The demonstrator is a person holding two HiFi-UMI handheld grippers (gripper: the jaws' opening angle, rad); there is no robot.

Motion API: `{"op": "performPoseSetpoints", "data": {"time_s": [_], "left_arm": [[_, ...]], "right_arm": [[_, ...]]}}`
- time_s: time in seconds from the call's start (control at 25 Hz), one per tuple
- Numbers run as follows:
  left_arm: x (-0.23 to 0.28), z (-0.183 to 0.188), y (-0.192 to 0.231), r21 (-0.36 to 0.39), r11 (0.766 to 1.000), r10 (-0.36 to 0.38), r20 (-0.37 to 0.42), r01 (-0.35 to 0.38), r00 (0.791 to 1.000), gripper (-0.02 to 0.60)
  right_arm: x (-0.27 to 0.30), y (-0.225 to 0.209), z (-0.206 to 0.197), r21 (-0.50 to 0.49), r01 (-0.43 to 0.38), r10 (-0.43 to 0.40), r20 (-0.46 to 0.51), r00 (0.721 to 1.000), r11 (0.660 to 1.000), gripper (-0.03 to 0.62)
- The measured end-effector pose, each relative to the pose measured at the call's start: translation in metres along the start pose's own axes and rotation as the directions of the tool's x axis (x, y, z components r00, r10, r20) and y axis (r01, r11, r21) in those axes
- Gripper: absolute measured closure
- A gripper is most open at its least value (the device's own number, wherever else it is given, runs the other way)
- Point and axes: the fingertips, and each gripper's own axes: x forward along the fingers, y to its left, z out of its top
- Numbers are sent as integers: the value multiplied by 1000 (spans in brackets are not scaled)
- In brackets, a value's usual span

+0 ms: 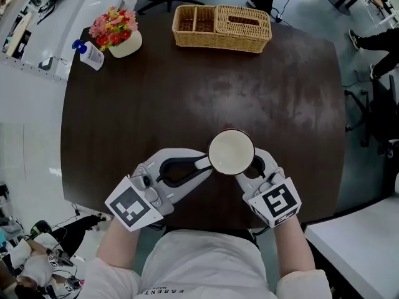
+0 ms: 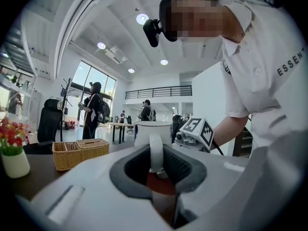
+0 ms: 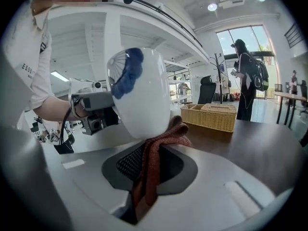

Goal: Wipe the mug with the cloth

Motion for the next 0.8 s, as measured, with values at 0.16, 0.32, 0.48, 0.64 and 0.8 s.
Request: {"op": "performPoseSetpoints", "data": {"time_s": [0.16, 0.32, 0.48, 0.64, 0.8], "left_arm": [[3, 6, 7, -75, 997, 27, 27, -25, 999, 517], [7, 8, 10, -88, 996, 32, 37, -28, 999, 517], [10, 4, 10, -72, 997, 21, 34, -18, 999, 517], [14, -2, 13, -84, 996, 28, 28, -25, 999, 517], [14, -8, 16, -86, 995, 42, 12, -41, 999, 517]], "right_arm": [[0, 9, 14, 8, -67, 66, 46, 997, 998, 510], [4, 14, 18, 35, -103, 101, 70, 992, 994, 511], [2, 13, 12, 68, -161, 157, 67, 985, 985, 511], [-4, 6, -4, 40, -177, 176, 20, 984, 983, 511], [-14, -5, -13, 42, -157, 158, -16, 987, 987, 511]]}}
